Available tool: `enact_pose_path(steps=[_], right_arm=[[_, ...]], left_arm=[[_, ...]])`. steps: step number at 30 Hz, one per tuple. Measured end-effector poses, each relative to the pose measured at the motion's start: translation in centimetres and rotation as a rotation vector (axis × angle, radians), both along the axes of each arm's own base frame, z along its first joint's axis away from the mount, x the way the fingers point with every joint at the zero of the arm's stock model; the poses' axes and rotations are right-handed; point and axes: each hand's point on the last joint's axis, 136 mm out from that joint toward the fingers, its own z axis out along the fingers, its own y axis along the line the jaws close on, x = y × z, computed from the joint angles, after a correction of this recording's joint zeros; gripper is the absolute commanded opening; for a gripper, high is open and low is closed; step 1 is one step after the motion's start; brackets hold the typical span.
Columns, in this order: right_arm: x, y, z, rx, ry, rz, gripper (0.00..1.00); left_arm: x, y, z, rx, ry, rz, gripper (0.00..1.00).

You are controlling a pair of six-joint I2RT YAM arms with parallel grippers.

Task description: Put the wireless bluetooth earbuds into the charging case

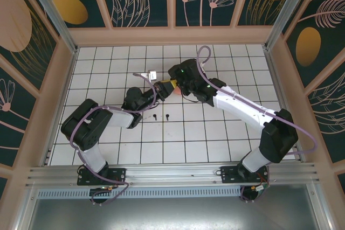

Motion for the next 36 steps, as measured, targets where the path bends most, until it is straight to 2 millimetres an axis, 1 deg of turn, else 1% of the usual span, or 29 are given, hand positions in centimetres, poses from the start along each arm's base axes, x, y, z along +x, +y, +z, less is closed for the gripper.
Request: enact_pose_path(steps=[2, 4, 6, 7, 9, 11, 12, 14, 16, 19, 22, 25, 28, 32, 36], right_arm=[[-0.1, -0.6, 1.2, -0.018, -0.038, 0.005, 0.71], [-0.4, -1.8, 3.2, -0.021, -0.099, 0.007, 0.72], [-1.2, -3.9, 5.9, -0.016, -0.186, 0.009, 0.72], [-1.5, -4.9, 6.8, -0.016, -0.225, 0.008, 0.74], [-2.4, -7.5, 8.4, -0.030, -0.308, 0.008, 0.74], [-3.0, -9.5, 8.8, -0.057, -0.370, 0.025, 0.74], [-3.2, -10.2, 8.6, -0.080, -0.398, 0.040, 0.74], [-3.7, -10.9, 7.7, -0.122, -0.432, 0.091, 0.74], [-4.4, -10.5, 6.2, -0.160, -0.452, 0.175, 0.74], [-5.8, -9.0, 3.9, -0.192, -0.478, 0.328, 0.74], [-7.0, -7.8, 2.5, -0.198, -0.506, 0.448, 0.74], [-7.8, -6.9, 2.3, -0.184, -0.539, 0.525, 0.74], [-8.2, -6.4, 2.4, -0.171, -0.569, 0.567, 0.73], [-8.3, -5.8, 2.7, -0.159, -0.594, 0.594, 0.73], [-7.9, -5.4, 2.2, -0.158, -0.592, 0.606, 0.72]], left_arm=[[0.0, 0.0, 0.0, 0.006, 0.004, 0.000, 0.00], [-0.1, 0.0, -0.2, 0.023, 0.013, -0.003, 0.00], [-0.4, 0.0, -0.1, 0.050, 0.011, -0.013, 0.00], [-0.6, 0.0, 0.1, 0.061, 0.007, -0.018, 0.00], [-0.9, -0.2, 0.9, 0.086, -0.014, -0.036, 0.00], [-1.2, -0.4, 1.9, 0.102, -0.041, -0.056, 0.00], [-1.3, -0.6, 2.3, 0.109, -0.054, -0.071, 0.00], [-1.8, -0.8, 2.9, 0.119, -0.071, -0.104, 0.00], [-2.3, -1.0, 3.0, 0.129, -0.077, -0.142, 0.00], [-3.1, -1.3, 2.8, 0.139, -0.074, -0.204, 0.00], [-4.0, -1.6, 2.7, 0.138, -0.072, -0.263, 0.00], [-4.7, -1.8, 2.7, 0.132, -0.065, -0.309, 0.00], [-5.1, -2.0, 2.4, 0.127, -0.051, -0.338, 0.00], [-5.2, -2.2, 2.3, 0.122, -0.039, -0.360, 0.00], [-5.2, -2.4, 2.9, 0.113, -0.046, -0.369, 0.00]])
